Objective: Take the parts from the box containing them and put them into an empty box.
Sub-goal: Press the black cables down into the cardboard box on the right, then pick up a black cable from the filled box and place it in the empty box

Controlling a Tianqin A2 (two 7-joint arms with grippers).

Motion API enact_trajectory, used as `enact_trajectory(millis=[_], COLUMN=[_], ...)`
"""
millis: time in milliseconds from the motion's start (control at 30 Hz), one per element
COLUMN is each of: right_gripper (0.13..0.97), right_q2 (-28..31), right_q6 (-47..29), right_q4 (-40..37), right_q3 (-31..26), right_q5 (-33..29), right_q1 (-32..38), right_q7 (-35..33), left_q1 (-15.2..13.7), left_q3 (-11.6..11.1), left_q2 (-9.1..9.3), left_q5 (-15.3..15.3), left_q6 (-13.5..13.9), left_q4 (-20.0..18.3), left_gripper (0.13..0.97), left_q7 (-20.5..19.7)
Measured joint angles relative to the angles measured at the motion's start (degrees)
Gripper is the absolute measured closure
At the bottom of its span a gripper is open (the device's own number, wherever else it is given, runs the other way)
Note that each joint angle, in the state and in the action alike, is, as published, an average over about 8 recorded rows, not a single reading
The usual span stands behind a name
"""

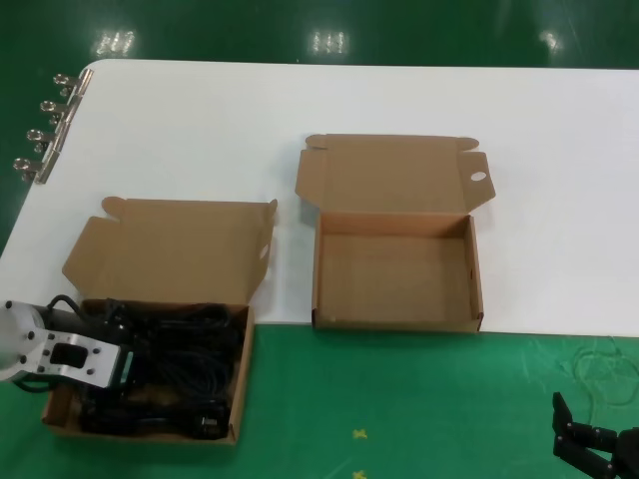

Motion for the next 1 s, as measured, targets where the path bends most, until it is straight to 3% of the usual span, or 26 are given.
enact_trajectory(millis=[333,633,1000], right_gripper=[0.129,0.129,0.129], right_q2=[0.0,0.0,0.0], right_q6=[0.0,0.0,0.0], right_q4=[0.0,0.0,0.0], right_q3=[0.0,0.0,0.0], right_q5=[0.0,0.0,0.0], right_q1=[0.0,0.0,0.0], right_q7=[0.0,0.0,0.0], left_q1=[-0.6,-1.5,-2.8], left_q3=[0.2,0.3,-0.3], left_q2=[0.34,0.46,-0.41], left_q5=[0.2,0.3,0.2], left_q6=[0.1,0.6,1.7], left_q4=[1.1,1.7,-2.7], left_gripper=[0.791,0.887,0.889], left_q7=[0.2,0.3,-1.7])
